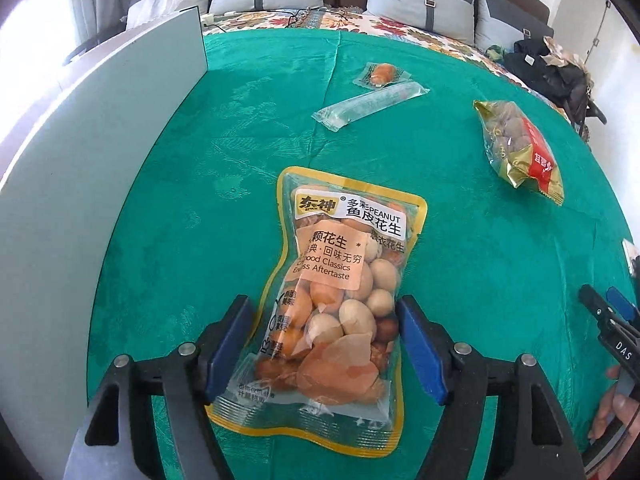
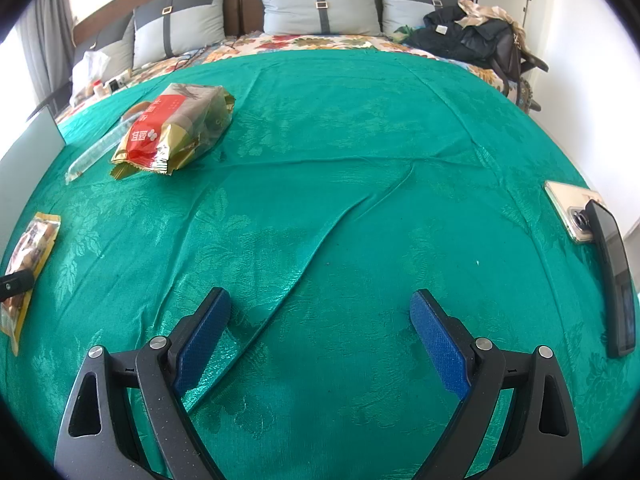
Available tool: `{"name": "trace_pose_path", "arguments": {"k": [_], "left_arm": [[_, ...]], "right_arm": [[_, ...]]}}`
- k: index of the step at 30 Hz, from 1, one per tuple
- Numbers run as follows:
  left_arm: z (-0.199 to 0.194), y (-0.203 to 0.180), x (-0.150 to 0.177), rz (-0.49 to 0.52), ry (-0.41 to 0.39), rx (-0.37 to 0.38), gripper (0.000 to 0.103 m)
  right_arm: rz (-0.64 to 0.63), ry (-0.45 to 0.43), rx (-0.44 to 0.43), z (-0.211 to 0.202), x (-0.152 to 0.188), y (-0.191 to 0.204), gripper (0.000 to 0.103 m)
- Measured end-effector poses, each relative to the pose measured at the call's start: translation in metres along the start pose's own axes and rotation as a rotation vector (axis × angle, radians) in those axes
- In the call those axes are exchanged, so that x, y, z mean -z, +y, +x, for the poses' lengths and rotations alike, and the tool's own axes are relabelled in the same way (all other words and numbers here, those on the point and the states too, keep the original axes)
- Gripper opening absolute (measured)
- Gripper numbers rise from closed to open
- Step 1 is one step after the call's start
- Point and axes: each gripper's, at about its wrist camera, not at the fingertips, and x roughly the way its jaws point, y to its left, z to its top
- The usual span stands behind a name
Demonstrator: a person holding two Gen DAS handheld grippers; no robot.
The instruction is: Organize snacks
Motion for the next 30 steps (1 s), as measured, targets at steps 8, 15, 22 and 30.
{"name": "trace_pose_path", "arguments": {"k": [8,15,22,30], "left_arm": [[0.012,0.014,-0.004,-0.019,-0.044,-0.074,0.102],[0.011,0.029,-0.001,-0.056,-0.077,-0.100,0.103],[0.010,0.033,0.000,0.031,-0.098,-0.056,0.103],[0.009,0.034,0.001,0.035,-0.120,-0.050,0.103]], "right_arm": [[0.000,0.000,0.000,0.000,0.000,0.000,0.094],[0.000,0.001,0.000,0.000,0.000,0.000,0.094],[0.000,0.001,0.001,0.000,-0.001,0.001,0.094],[0.001,0.001,0.001,0.000,-0.001,0.000,0.094]]}}
